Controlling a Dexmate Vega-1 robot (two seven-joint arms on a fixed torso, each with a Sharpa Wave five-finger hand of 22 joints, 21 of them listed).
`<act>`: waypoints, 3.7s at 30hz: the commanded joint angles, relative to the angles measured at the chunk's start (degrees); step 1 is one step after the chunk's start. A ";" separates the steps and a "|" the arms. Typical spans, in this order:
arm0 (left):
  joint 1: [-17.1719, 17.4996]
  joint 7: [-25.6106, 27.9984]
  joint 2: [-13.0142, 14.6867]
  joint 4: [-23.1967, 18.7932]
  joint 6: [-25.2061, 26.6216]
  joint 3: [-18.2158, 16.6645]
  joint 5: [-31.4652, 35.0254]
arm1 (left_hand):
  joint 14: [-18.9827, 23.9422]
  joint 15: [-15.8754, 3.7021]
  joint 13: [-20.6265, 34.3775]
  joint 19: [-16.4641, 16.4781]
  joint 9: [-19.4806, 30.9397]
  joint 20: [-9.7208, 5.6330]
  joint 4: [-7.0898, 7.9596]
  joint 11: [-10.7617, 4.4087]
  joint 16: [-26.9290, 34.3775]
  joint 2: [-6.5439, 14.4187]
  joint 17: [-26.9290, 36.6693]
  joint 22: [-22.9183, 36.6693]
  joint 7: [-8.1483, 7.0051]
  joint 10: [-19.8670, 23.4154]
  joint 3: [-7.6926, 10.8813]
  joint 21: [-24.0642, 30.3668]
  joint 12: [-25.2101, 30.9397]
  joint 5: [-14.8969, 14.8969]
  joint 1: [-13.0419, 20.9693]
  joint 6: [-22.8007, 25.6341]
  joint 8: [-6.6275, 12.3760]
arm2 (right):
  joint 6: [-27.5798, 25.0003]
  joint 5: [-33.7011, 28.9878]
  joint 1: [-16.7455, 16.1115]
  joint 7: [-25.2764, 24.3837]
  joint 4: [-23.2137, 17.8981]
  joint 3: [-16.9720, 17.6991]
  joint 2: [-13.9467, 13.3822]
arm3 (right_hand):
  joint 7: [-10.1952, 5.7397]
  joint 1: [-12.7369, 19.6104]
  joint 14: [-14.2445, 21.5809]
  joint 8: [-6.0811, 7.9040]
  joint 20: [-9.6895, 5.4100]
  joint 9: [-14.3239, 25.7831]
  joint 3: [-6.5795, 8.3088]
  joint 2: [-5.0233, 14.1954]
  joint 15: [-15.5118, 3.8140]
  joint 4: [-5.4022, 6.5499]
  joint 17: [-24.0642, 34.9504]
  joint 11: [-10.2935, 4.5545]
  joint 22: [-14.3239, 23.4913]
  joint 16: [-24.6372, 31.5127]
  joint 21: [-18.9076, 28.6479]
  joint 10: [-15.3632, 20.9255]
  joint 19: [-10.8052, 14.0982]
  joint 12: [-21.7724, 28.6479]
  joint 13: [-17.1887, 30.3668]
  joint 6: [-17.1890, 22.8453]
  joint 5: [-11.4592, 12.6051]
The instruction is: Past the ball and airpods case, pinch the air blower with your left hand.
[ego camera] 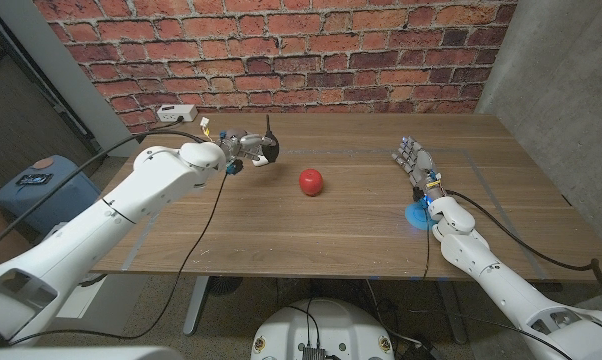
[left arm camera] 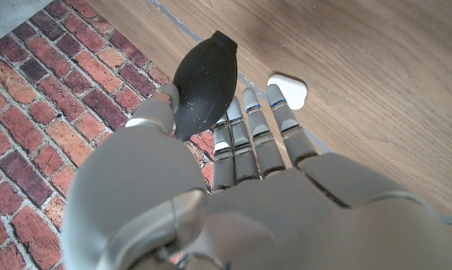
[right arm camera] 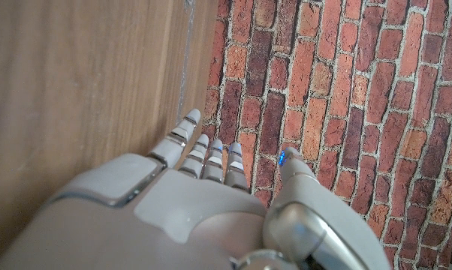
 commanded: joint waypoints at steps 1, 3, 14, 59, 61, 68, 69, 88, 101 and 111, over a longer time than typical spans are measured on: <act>3.28 -0.27 -0.05 1.09 -6.60 -2.42 -2.05 | -0.30 -0.10 0.18 -0.33 0.23 0.04 -0.08 -0.02 -0.17 0.54 0.15 0.06 -0.37 -0.42 0.51 0.19 -0.18 0.42 -0.07 0.39 0.12 | -0.36 -0.55 0.08 -0.03 -0.52 -0.45 -0.27 | 0.25 0.35 0.11 0.34 0.07 0.21 -0.30 0.12 -0.15 -0.09 0.15 0.32 0.08 0.24 0.26 0.05 -0.08 0.25 -0.02 0.12 -0.03; 3.89 -0.16 -0.52 1.51 -7.81 -2.85 -2.64 | -0.36 -0.18 0.21 -0.44 0.28 -0.02 -0.06 -0.19 -0.21 0.42 0.17 0.04 -0.46 -0.36 0.45 0.21 -0.19 0.49 -0.19 0.45 0.12 | -0.52 -0.63 0.06 -0.10 -0.70 -0.49 -0.41 | 0.29 0.35 0.11 0.34 0.08 0.21 -0.30 0.12 -0.18 -0.08 0.15 0.34 0.08 0.24 0.26 0.00 -0.08 0.23 -0.02 0.11 -0.03; 4.20 -1.87 -1.47 4.27 -12.48 -2.43 -3.63 | -1.21 -0.11 0.10 -1.06 0.47 -0.37 0.22 -0.33 -0.76 0.32 0.19 -0.08 -0.69 -0.97 0.44 0.23 -0.71 0.92 -0.88 -0.15 -0.27 | -0.81 -0.79 -0.61 -0.75 -1.82 -0.34 -1.01 | 0.25 0.37 0.13 0.33 0.07 0.20 -0.32 0.10 -0.19 -0.10 0.15 0.34 0.08 0.25 0.27 -0.01 -0.06 0.23 -0.02 0.10 -0.03; 2.38 -11.51 -6.71 17.34 -20.76 -3.59 -18.45 | -3.11 0.16 -0.17 -2.98 0.93 -0.80 0.23 -0.43 -1.37 0.58 1.03 -0.47 -1.19 -2.63 0.44 0.30 -2.40 2.04 -1.77 -1.67 -1.56 | -0.54 -1.03 -0.66 -1.09 -1.81 -0.92 -0.15 | 0.26 0.43 0.10 0.34 0.02 0.20 -0.35 0.16 -0.20 -0.09 0.15 0.23 0.08 0.24 0.29 0.00 0.06 0.24 -0.02 0.13 -0.03; 2.24 -11.74 -6.60 17.48 -20.78 -3.53 -18.60 | -3.17 0.28 -0.16 -3.02 0.94 -0.77 0.30 -0.33 -1.40 0.60 1.05 -0.48 -1.10 -2.82 0.42 0.32 -2.51 2.08 -1.91 -1.78 -1.65 | -0.41 -1.10 -0.66 -1.23 -1.76 -0.98 0.03 | 0.19 0.43 0.06 0.33 0.03 0.20 -0.36 0.16 -0.19 -0.09 0.16 0.27 0.08 0.23 0.29 0.00 0.05 0.24 -0.02 0.10 -0.03; 1.86 -13.72 -6.28 18.41 -20.56 -3.90 -20.46 | -3.33 0.33 -0.11 -3.32 0.98 -0.76 0.12 -0.25 -1.42 0.65 1.15 -0.51 -0.98 -2.80 0.51 0.33 -2.62 2.20 -1.80 -1.82 -1.78 | 0.04 -1.58 -1.04 -1.91 -2.24 -1.36 0.58 | 0.23 0.45 0.11 0.32 0.04 0.20 -0.35 0.18 -0.21 -0.09 0.15 0.34 0.08 0.25 0.29 0.02 0.06 0.25 -0.02 0.07 -0.03; 1.80 -13.99 -6.25 18.57 -20.48 -3.89 -20.69 | -3.34 0.34 -0.10 -3.34 0.99 -0.74 0.13 -0.29 -1.39 0.67 1.19 -0.51 -0.97 -2.75 0.48 0.34 -2.63 2.21 -1.83 -1.86 -1.81 | 0.09 -1.66 -1.12 -2.04 -2.44 -1.38 0.57 | 0.25 0.45 0.12 0.33 0.05 0.20 -0.35 0.18 -0.18 -0.10 0.15 0.34 0.08 0.25 0.29 0.02 0.06 0.25 -0.02 0.10 -0.03; 0.77 -16.22 -6.85 20.94 -20.90 -3.36 -22.32 | -3.38 0.36 -0.02 -3.62 1.09 -0.69 0.14 -0.42 -1.39 0.70 1.36 -0.55 -0.98 -2.67 0.48 0.48 -2.85 2.39 -2.13 -1.73 -2.00 | 1.65 -2.53 1.26 -0.45 -0.81 -2.03 1.29 | 0.30 0.54 0.06 0.35 -0.05 0.20 -0.35 0.17 -0.15 -0.14 0.14 0.27 0.08 0.22 0.27 -0.03 0.04 0.23 -0.02 0.17 -0.02; -0.42 -17.84 -8.04 23.63 -21.06 -2.52 -22.79 | -3.49 0.36 0.04 -3.81 1.18 -0.66 0.11 -0.34 -1.38 0.89 1.49 -0.57 -1.08 -2.71 0.56 0.60 -3.08 2.50 -2.21 -1.58 -2.09 | 1.28 -3.82 2.71 -0.26 -0.54 -2.35 0.26 | 0.27 0.56 -0.01 0.34 -0.02 0.20 -0.35 0.20 -0.21 -0.14 0.14 0.29 0.08 0.19 0.25 -0.04 -0.01 0.22 -0.02 0.15 -0.02; -1.71 -18.88 -9.16 25.41 -21.08 -1.76 -22.75 | -3.51 0.43 0.10 -3.92 1.27 -0.67 0.00 -0.31 -1.34 0.93 1.59 -0.58 -1.11 -2.54 0.61 0.73 -3.20 2.57 -2.19 -1.69 -2.25 | 0.85 -3.67 2.90 -0.27 -0.51 -2.12 -0.18 | 0.32 0.62 0.00 0.34 0.00 0.20 -0.34 0.17 -0.16 -0.18 0.12 0.45 0.08 0.19 0.23 0.01 -0.05 0.24 -0.02 0.16 -0.03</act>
